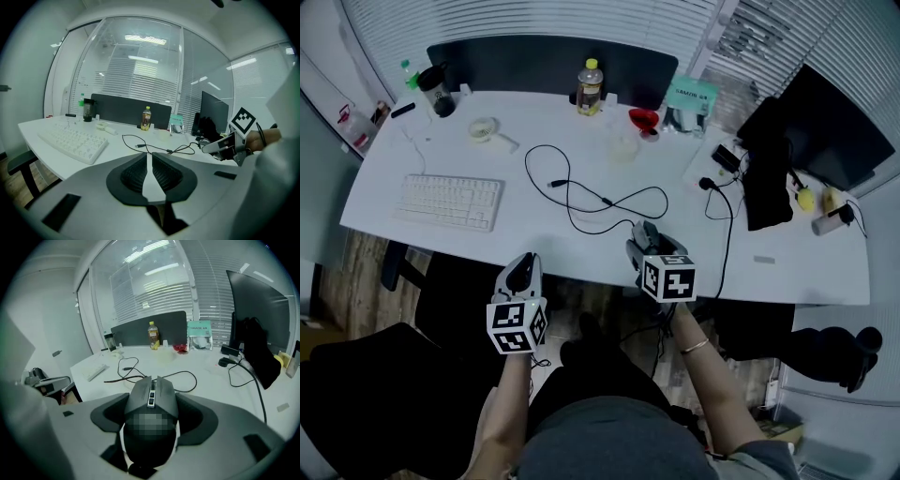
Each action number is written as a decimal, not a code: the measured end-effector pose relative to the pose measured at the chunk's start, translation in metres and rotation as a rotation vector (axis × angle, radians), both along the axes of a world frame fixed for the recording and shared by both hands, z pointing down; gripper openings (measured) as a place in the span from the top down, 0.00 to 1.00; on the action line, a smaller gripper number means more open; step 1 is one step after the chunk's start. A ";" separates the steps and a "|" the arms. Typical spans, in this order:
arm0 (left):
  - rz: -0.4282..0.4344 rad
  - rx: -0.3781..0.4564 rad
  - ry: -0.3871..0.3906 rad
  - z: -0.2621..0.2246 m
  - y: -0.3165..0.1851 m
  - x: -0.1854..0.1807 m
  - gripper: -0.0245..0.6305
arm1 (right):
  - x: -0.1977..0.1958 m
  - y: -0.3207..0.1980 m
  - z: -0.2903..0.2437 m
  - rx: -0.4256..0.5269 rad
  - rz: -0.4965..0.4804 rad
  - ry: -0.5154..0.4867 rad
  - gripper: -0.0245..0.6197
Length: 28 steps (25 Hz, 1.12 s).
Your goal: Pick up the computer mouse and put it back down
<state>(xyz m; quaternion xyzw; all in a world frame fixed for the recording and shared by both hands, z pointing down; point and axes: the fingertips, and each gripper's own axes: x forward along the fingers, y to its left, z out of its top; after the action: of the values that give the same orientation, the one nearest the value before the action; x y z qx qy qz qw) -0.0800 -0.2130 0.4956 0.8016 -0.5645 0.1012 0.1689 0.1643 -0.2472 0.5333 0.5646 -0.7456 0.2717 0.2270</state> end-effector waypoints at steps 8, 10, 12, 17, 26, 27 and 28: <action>-0.026 -0.027 0.001 0.007 -0.018 -0.007 0.90 | -0.010 -0.021 0.033 -0.085 -0.037 0.041 0.49; -0.033 -0.032 0.002 0.009 -0.022 -0.009 0.90 | -0.012 -0.026 0.040 -0.103 -0.048 0.051 0.49; -0.037 -0.036 0.004 0.010 -0.025 -0.010 0.90 | -0.015 -0.031 0.047 -0.117 -0.058 0.058 0.49; -0.050 -0.045 0.003 0.014 -0.033 -0.014 0.90 | -0.017 -0.043 0.056 -0.142 -0.058 0.086 0.49; -0.075 -0.061 0.009 0.021 -0.042 -0.016 0.90 | -0.017 -0.055 0.069 -0.166 -0.074 0.127 0.49; -0.077 -0.062 0.009 0.022 -0.043 -0.016 0.90 | -0.017 -0.057 0.069 -0.163 -0.076 0.131 0.49; -0.078 -0.062 0.009 0.022 -0.044 -0.016 0.90 | -0.017 -0.059 0.070 -0.159 -0.078 0.133 0.49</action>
<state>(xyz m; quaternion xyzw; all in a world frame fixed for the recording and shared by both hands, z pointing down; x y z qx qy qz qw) -0.0958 -0.2567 0.5177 0.7739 -0.5910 0.1085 0.2001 0.1469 -0.3059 0.6029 0.5322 -0.7262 0.2830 0.3306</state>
